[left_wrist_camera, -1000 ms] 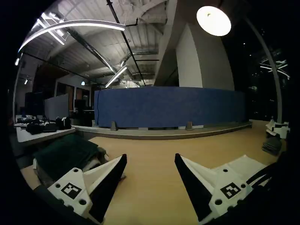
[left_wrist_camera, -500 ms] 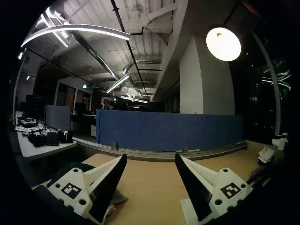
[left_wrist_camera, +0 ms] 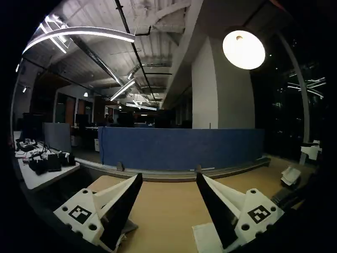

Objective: Fold towel

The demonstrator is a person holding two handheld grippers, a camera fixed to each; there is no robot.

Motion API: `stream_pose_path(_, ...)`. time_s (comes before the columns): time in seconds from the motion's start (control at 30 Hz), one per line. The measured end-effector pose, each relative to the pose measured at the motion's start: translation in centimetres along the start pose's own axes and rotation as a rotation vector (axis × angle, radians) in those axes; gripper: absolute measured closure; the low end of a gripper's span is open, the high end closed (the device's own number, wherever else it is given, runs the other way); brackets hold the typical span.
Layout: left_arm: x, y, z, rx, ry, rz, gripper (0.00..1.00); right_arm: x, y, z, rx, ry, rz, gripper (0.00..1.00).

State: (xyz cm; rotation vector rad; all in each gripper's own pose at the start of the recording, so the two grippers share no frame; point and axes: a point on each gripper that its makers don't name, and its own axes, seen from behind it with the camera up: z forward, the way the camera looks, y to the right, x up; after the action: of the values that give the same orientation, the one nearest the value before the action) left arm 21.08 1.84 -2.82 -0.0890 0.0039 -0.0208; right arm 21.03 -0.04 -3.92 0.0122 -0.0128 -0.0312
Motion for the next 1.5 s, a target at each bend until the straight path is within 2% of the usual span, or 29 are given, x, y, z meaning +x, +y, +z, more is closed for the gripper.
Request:
stream_pose_path(0.13,-1.1,2.2,0.0,-0.088,-0.054,0.047,0.05,-0.5,-1.3,0.1,0.064,-0.041,-0.028,0.00)
stream_pose_path(0.3,-3.2,5.0,-0.7,-0.220,-0.142,0.126,0.05,-2.1,-4.4,-0.3,0.208,-0.134,-0.070,0.00)
stream_pose_path(0.5,-6.6,8.2,-2.8,-0.394,-0.271,0.214,0.05,-5.1,-7.9,-2.1,0.410,-0.292,-0.142,0.00)
stream_pose_path(0.57,-7.8,9.0,-3.7,-0.445,-0.316,0.228,0.05,-5.9,-8.7,-3.0,0.466,-0.337,-0.171,0.00)
stream_pose_path(0.67,-9.1,9.9,-4.6,-0.492,-0.367,0.232,0.05,-6.9,-9.3,-3.9,0.517,-0.390,-0.218,0.00)
stream_pose_path(0.77,-9.8,10.4,-5.1,-0.518,-0.392,0.233,0.05,-7.6,-9.6,-4.4,0.541,-0.418,-0.257,0.00)
stream_pose_path(0.87,-10.3,10.8,-5.5,-0.536,-0.406,0.240,0.05,-8.2,-9.9,-4.8,0.560,-0.431,-0.269,0.00)
stream_pose_path(1.2,-13.0,11.5,-6.6,-0.562,-0.444,0.243,0.05,-10.7,-10.6,-5.7,0.577,-0.463,-0.248,0.00)
stream_pose_path(1.5,-18.6,11.7,-8.1,-0.576,-0.516,0.259,0.05,-15.2,-11.2,-6.8,0.583,-0.492,-0.246,0.00)
